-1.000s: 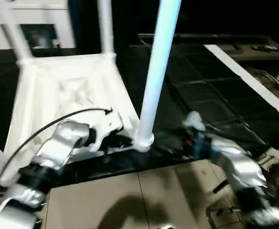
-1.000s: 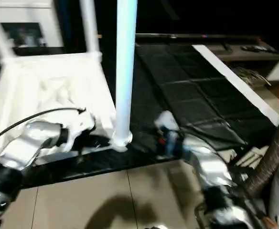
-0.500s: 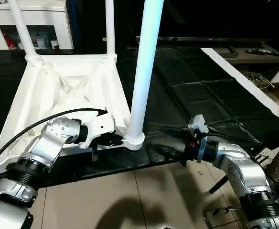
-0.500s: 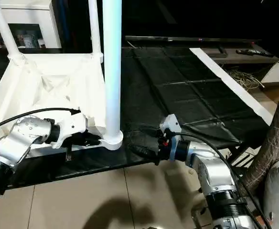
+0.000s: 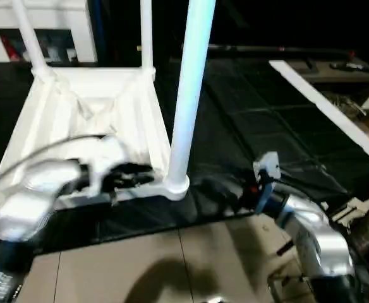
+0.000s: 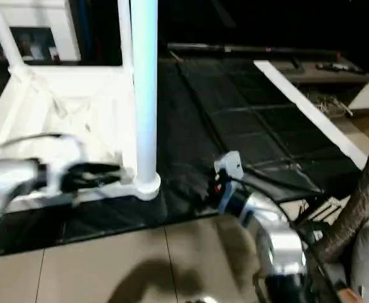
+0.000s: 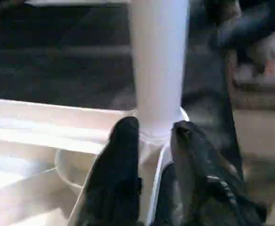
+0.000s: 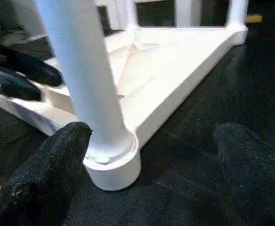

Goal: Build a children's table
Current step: Rotate leg to tighten, then move to table

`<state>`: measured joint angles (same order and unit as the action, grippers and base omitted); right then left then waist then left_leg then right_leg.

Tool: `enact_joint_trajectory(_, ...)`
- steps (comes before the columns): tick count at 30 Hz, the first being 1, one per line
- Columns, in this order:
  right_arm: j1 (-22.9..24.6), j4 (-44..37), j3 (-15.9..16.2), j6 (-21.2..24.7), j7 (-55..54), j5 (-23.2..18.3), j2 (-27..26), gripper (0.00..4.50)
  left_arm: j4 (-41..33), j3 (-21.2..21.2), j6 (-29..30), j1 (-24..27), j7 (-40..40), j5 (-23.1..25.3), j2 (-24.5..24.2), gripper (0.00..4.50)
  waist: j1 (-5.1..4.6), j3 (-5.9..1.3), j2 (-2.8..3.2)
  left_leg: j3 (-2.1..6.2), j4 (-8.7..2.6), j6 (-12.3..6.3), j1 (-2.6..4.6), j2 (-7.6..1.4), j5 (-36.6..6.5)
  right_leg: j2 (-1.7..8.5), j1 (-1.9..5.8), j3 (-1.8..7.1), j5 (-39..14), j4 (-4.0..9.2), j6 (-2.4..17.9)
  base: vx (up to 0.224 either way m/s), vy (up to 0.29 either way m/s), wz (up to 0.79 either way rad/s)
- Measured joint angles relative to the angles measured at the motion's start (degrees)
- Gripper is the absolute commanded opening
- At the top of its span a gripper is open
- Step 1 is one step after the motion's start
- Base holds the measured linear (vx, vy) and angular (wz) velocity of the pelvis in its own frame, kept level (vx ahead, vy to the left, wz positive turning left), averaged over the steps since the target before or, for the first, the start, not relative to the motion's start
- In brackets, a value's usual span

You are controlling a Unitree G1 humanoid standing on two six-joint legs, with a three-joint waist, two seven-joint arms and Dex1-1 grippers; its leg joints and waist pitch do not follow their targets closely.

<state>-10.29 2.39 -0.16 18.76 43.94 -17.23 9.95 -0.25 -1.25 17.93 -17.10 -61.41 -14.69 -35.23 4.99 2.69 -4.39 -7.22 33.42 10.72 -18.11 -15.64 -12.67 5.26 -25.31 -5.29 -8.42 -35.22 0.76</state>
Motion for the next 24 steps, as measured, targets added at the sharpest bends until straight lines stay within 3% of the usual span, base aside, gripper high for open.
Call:
enact_joint_trajectory(3,2.35,-2.45,0.33,2.08,-2.31,1.26,0.24,4.50,-3.90,4.33,2.81,3.78,5.10,-1.29,2.22,1.72,0.09,-0.03,-0.06,-0.02,0.01,0.00,0.03,-0.02,0.01,-0.01,0.08,0.03,-0.21,0.03,-0.35,0.000,0.000,0.00)
enact_joint_trajectory(6,6.60,-6.79,1.17,3.72,-6.48,4.24,0.26,4.50,-10.05,9.95,6.32,9.20,16.54,-1.49,10.05,1.89,0.06,0.04,-0.38,-0.03,0.06,0.00,0.03,-0.02,0.00,0.00,0.22,0.08,-0.28,0.07,-0.47,0.000,0.000,0.00)
enact_joint_trajectory(9,8.44,-9.79,1.73,4.55,-9.14,4.81,0.28,4.50,-14.71,11.97,8.32,13.66,24.55,-1.50,14.44,1.89,-0.02,0.10,-0.60,-0.01,0.05,0.00,0.01,-0.07,0.00,-0.06,0.25,0.07,-0.28,0.20,-0.50,0.000,0.000,0.00)
enact_joint_trajectory(11,10.29,-11.73,1.49,4.52,-11.04,4.94,-0.30,4.50,-18.43,11.75,7.44,17.35,28.46,-0.62,17.44,1.89,-0.23,0.06,-0.55,0.90,0.12,-0.04,-0.51,0.16,0.01,0.10,0.53,-0.58,-0.32,0.42,-0.60,-0.001,-0.005,0.12)
enact_joint_trajectory(12,11.51,-12.40,1.09,4.22,-12.37,5.32,-1.04,4.50,-19.79,10.41,5.78,19.83,30.86,1.29,19.09,1.89,-0.52,0.11,-0.03,2.08,0.21,-0.15,-1.34,0.20,0.11,0.28,0.94,-1.71,-0.33,0.80,-0.63,-0.003,-0.010,0.24)
enact_joint_trajectory(13,12.44,-12.83,0.82,4.01,-13.29,5.59,-1.71,4.50,-20.37,9.37,4.51,21.88,32.71,3.03,20.34,1.89,-0.64,0.10,0.31,3.03,0.18,-0.19,-1.71,0.18,0.14,0.20,1.51,-2.45,-0.31,1.39,-0.61,0.007,-0.023,0.46)
enact_joint_trajectory(14,12.99,-13.00,0.72,3.70,-13.90,5.65,-2.25,4.50,-20.51,8.35,3.62,23.51,34.55,4.89,21.27,1.89,-0.99,0.38,1.11,4.08,0.26,-0.18,-2.23,0.16,0.22,0.14,2.03,-3.38,-0.27,1.73,-0.54,0.013,-0.034,0.59)
enact_joint_trajectory(16,13.55,-13.43,0.59,3.44,-14.78,5.57,-2.88,4.50,-20.60,8.04,2.60,24.94,37.65,6.69,23.81,1.89,-1.56,0.65,1.74,5.91,0.27,-0.27,-3.16,0.03,0.34,-0.18,2.71,-4.18,-0.51,1.62,0.23,0.016,-0.050,0.63)
enact_joint_trajectory(18,14.64,-14.19,0.44,3.13,-14.92,5.25,-3.04,4.50,-21.24,8.66,2.01,25.68,39.99,6.92,25.93,1.89,-1.67,0.66,1.95,7.07,0.32,-0.34,-3.75,-0.02,0.36,-0.34,3.06,-4.74,-1.60,0.77,0.75,0.022,-0.080,0.64)
enact_joint_trajectory(19,15.16,-14.66,0.27,3.13,-14.90,4.56,-3.04,4.50,-21.57,8.63,1.77,26.22,40.76,6.90,26.43,1.89,-1.59,0.59,1.83,6.68,0.23,-0.35,-3.72,-0.30,0.35,-0.36,3.02,-4.63,-1.94,0.46,0.54,0.024,-0.077,0.46)
enact_joint_trajectory(20,15.80,-15.36,-0.13,3.12,-14.78,3.65,-2.93,4.50,-21.99,8.55,1.57,27.22,41.36,6.90,26.97,1.89,-0.88,0.59,1.62,5.64,-0.16,-0.37,-3.12,-0.46,0.34,-0.19,2.94,-4.06,-2.39,0.05,-0.14,0.000,0.000,0.00)
enact_joint_trajectory(22,17.58,-16.28,-1.76,3.08,-14.44,2.37,-1.77,4.50,-23.14,7.47,1.17,29.23,42.05,6.86,27.47,1.89,0.76,0.56,2.00,3.26,-0.76,-1.56,-2.14,-0.09,-0.07,0.69,2.83,-2.67,-2.49,0.01,-0.59,0.000,0.000,0.00)
enact_joint_trajectory(23,18.22,-16.27,-2.16,3.08,-13.96,2.04,-0.95,4.50,-23.89,7.43,0.74,29.59,42.33,6.86,27.73,1.89,1.38,0.54,1.92,2.04,-0.57,-3.38,-1.99,0.53,-0.51,1.36,2.64,-1.74,-2.42,-0.03,-1.07,-0.020,0.087,-0.03)
enact_joint_trajectory(24,19.16,-16.57,-2.47,3.08,-12.95,1.66,-0.14,4.50,-24.71,7.35,-0.01,29.90,42.99,7.14,27.74,1.89,2.03,0.47,1.98,0.99,-0.04,-5.37,-1.98,1.87,-0.71,2.04,2.58,-0.79,-2.38,0.00,-1.67,-0.020,0.087,-0.03)
